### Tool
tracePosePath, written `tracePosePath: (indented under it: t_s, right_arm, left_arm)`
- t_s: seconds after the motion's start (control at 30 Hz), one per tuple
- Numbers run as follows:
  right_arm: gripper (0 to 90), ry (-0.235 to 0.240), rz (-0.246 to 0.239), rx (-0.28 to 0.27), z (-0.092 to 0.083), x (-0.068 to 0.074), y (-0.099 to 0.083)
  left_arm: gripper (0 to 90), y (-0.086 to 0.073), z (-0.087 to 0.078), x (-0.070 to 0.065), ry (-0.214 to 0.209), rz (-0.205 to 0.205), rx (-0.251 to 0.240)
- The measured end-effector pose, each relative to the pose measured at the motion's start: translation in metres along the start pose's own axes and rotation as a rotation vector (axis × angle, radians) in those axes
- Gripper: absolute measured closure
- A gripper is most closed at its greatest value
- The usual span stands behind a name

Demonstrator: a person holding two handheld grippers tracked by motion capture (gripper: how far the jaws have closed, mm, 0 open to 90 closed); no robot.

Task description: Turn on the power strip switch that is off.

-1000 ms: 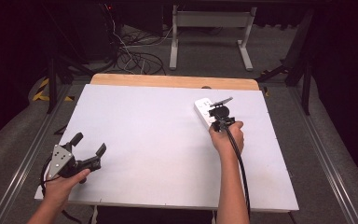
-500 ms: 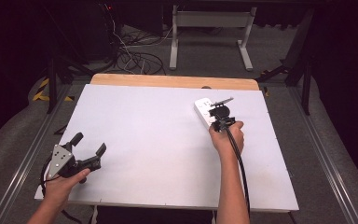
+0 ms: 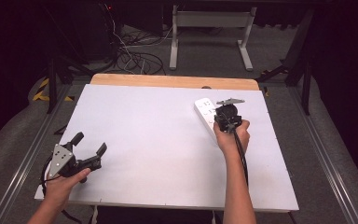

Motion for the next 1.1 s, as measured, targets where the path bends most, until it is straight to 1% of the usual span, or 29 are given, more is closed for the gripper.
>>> tracePosePath:
  t_s: [0.03, 0.07, 0.1, 0.13, 0.17, 0.2, 0.27, 0.3, 0.33, 0.37, 0.4, 0.43, 0.47, 0.5, 0.53, 0.6, 0.63, 0.67, 0.7, 0.73, 0.8, 0.87, 0.93, 0.97, 1.03, 1.07, 1.1]
  right_arm:
    - [90.0, 0.001, -0.003, -0.016, -0.003, -0.001, 0.001]
    - [90.0, 0.013, -0.002, -0.031, -0.005, -0.001, 0.002]
    - [90.0, 0.035, 0.000, -0.049, -0.008, -0.002, 0.003]
    - [90.0, 0.043, -0.013, -0.084, -0.014, -0.003, 0.003]
    - [90.0, 0.043, -0.013, -0.084, -0.014, -0.003, 0.003]
    - [90.0, 0.048, -0.017, -0.100, -0.016, -0.003, 0.004]
    - [90.0, 0.055, -0.020, -0.144, -0.023, -0.004, 0.004]
    - [90.0, 0.057, -0.024, -0.184, -0.031, -0.006, 0.004]
    - [90.0, 0.057, -0.024, -0.184, -0.031, -0.006, 0.004]
    - [90.0, 0.054, -0.035, -0.203, -0.034, -0.007, 0.003]
    - [90.0, 0.058, -0.036, -0.242, -0.040, -0.011, -0.001]
    - [90.0, 0.058, -0.036, -0.242, -0.040, -0.011, -0.001]
    - [90.0, 0.058, -0.025, -0.284, -0.046, -0.017, -0.006]
    - [90.0, 0.058, -0.025, -0.284, -0.046, -0.017, -0.006]
    - [90.0, 0.055, -0.019, -0.303, -0.048, -0.021, -0.008]
    - [90.0, 0.052, -0.002, -0.347, -0.055, -0.029, -0.014]
    - [90.0, 0.066, 0.017, -0.394, -0.061, -0.036, -0.020]
    - [90.0, 0.066, 0.017, -0.394, -0.061, -0.036, -0.020]
    - [90.0, 0.071, 0.029, -0.429, -0.066, -0.043, -0.028]
    - [90.0, 0.071, 0.029, -0.429, -0.066, -0.043, -0.028]
    - [90.0, 0.071, 0.037, -0.466, -0.071, -0.049, -0.037]
    - [90.0, 0.058, 0.056, -0.481, -0.074, -0.055, -0.044]
    - [90.0, 0.057, 0.090, -0.506, -0.078, -0.061, -0.051]
    - [90.0, 0.047, 0.093, -0.521, -0.081, -0.064, -0.056]
    - [90.0, 0.049, 0.101, -0.539, -0.084, -0.068, -0.061]
    - [85.9, 0.051, 0.119, -0.552, -0.087, -0.071, -0.064]
    - [84.8, 0.049, 0.129, -0.560, -0.089, -0.073, -0.064]
  left_arm:
    - [6.9, 0.000, 0.000, 0.000, 0.000, -0.002, 0.000]
    - [6.9, 0.000, 0.000, 0.000, 0.000, 0.001, 0.000]
    - [6.9, 0.000, 0.000, 0.000, 0.000, 0.000, -0.001]
    - [7.0, 0.000, 0.000, 0.000, -0.001, 0.001, -0.001]
    - [7.0, 0.000, 0.000, 0.000, 0.000, -0.001, -0.001]
    - [7.0, 0.000, 0.000, 0.000, 0.000, -0.001, -0.001]
    - [7.0, 0.000, 0.000, 0.000, 0.000, -0.001, -0.001]
    - [7.0, 0.000, 0.000, 0.000, 0.000, 0.000, -0.001]
    - [7.0, 0.000, 0.000, 0.000, -0.001, -0.002, -0.002]
    - [7.0, 0.000, 0.000, 0.000, 0.001, 0.001, -0.002]
    - [7.0, 0.000, 0.000, 0.000, 0.002, 0.001, -0.003]
    - [7.0, 0.000, 0.000, 0.000, 0.002, 0.001, -0.003]
    - [7.0, 0.000, 0.000, 0.000, 0.002, 0.002, -0.003]
    - [7.0, 0.000, 0.000, 0.000, 0.001, -0.001, -0.002]
    - [7.0, 0.000, 0.000, 0.001, 0.002, 0.002, -0.002]
    - [7.0, 0.000, 0.000, 0.000, 0.001, 0.000, -0.003]
    - [7.0, 0.000, 0.000, 0.001, 0.003, 0.002, -0.002]
    - [7.0, 0.000, 0.000, 0.000, 0.003, 0.000, -0.002]
    - [7.0, 0.000, 0.000, 0.000, 0.002, -0.006, -0.002]
    - [7.0, 0.000, 0.000, 0.000, 0.001, -0.007, -0.002]
    - [7.0, 0.001, 0.001, 0.000, 0.000, -0.003, -0.002]
    - [7.1, 0.001, 0.001, 0.000, 0.002, -0.006, -0.006]
    - [7.1, 0.002, 0.000, -0.001, 0.000, -0.004, -0.010]
    - [7.1, 0.003, -0.001, -0.001, -0.002, -0.005, -0.015]
    - [7.1, 0.003, -0.002, -0.001, -0.005, -0.006, -0.018]
    - [7.1, 0.003, -0.003, -0.001, -0.007, -0.006, -0.018]
    - [7.1, 0.003, -0.002, -0.001, -0.008, -0.011, -0.018]
Point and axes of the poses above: each handheld gripper's, and its own axes: z roughly forward along the jaws, y roughly out of its top, x roughly to its left, the point moved 5 cm from there along z, roughly forward along the jaws, and after that the axes turned 8 degrees about -y, right-handed, at the moved point
